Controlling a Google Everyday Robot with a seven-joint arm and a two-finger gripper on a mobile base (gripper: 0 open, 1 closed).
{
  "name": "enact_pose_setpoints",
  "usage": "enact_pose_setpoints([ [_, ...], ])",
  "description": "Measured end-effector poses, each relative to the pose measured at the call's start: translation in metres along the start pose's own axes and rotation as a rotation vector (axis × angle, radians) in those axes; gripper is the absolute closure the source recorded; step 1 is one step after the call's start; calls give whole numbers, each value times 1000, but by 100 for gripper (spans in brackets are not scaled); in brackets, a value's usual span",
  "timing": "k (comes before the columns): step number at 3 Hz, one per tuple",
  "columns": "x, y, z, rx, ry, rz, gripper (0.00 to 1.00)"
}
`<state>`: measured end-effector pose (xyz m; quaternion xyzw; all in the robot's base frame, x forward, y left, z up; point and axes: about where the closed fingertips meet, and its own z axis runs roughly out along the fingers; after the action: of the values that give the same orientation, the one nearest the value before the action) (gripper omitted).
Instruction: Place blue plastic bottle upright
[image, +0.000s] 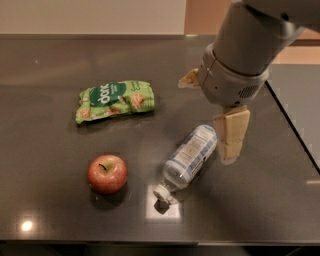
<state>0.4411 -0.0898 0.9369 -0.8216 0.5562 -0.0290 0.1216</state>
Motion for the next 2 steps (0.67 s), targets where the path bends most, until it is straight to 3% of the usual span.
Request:
enact_pose_setpoints([
  [2,-29,8,35,-102,-20,-210,0],
])
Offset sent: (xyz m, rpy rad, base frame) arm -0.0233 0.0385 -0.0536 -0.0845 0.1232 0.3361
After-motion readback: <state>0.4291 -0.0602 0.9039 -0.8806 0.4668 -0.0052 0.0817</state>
